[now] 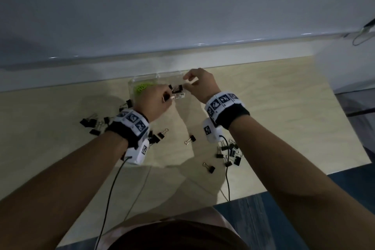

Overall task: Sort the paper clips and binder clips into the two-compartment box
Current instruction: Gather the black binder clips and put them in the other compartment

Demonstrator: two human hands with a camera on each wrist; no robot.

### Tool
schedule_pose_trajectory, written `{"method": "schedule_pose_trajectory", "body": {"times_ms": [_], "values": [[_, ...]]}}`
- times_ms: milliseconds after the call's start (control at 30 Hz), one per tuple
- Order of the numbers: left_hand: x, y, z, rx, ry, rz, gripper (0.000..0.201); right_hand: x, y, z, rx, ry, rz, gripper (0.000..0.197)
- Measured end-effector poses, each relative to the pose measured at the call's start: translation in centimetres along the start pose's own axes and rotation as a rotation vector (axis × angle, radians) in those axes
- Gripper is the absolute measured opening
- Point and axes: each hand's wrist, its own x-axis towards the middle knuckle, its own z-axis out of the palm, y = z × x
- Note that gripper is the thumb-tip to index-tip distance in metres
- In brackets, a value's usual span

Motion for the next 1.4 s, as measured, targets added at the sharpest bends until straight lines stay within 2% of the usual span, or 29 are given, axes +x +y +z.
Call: {"method": "schedule_pose_trajectory", "body": {"times_ms": [67,167,267,333,433,467,633,733,833,900,1000,1100,1167,1300,1400], "values": [[2.0,-0.1,-0.7,0.037,0.054,-0.004,0.009,-2.1,2.3,-1.4,-0.022,0.005,0.027,0.015],[3.7,0.4,-0.1,0.153,-0.019,0.011,0.017,-6.3,6.3,-3.5,-0.125,-0.056,0.095,0.017],[2.5,1.7,2.0,0.197,-0.024,0.097,0.022,-10.6,9.3,-4.9,-0.224,-0.148,0.141,0.02],[0.1,2.7,4.2,0.145,-0.099,0.143,0.023,-13.0,10.5,-5.0,-0.285,-0.185,0.17,0.019],[-3.5,3.5,7.7,0.137,-0.335,0.111,0.028,-15.6,11.3,-3.9,-0.285,-0.128,0.165,0.009],[-4.3,3.6,8.5,0.142,-0.366,0.109,0.028,-16.1,11.4,-3.2,-0.282,-0.108,0.157,0.006],[-5.5,4.3,10.1,0.108,-0.357,0.166,0.014,-16.8,11.1,0.0,-0.3,-0.059,0.15,0.009],[-6.4,4.8,10.1,0.06,-0.387,0.31,0.016,-16.3,11.0,0.6,-0.309,-0.042,0.146,0.008],[-8.2,5.7,11.0,0.052,-0.52,0.527,0.024,-16.1,11.2,0.5,-0.265,-0.016,0.134,0.007],[-9.2,6.0,12.0,0.123,-0.581,0.64,0.028,-16.1,11.4,0.2,-0.255,-0.01,0.105,0.008],[-9.9,5.6,13.2,0.287,-0.56,0.762,0.024,-16.4,11.5,-0.1,-0.256,-0.054,0.084,0.009],[-10.0,5.5,13.3,0.43,-0.515,0.818,0.015,-16.7,11.2,-0.3,-0.289,-0.11,0.09,0.009],[-9.9,5.2,13.0,0.465,-0.479,0.831,0.013,-16.8,10.8,-0.2,-0.309,-0.136,0.113,0.012],[-9.5,3.8,12.7,0.479,-0.395,0.757,0.01,-16.3,9.7,0.1,-0.36,-0.182,0.168,0.011],[-9.3,2.8,11.9,0.381,-0.373,0.588,0.007,-16.0,9.0,0.6,-0.367,-0.197,0.2,0.008]]}}
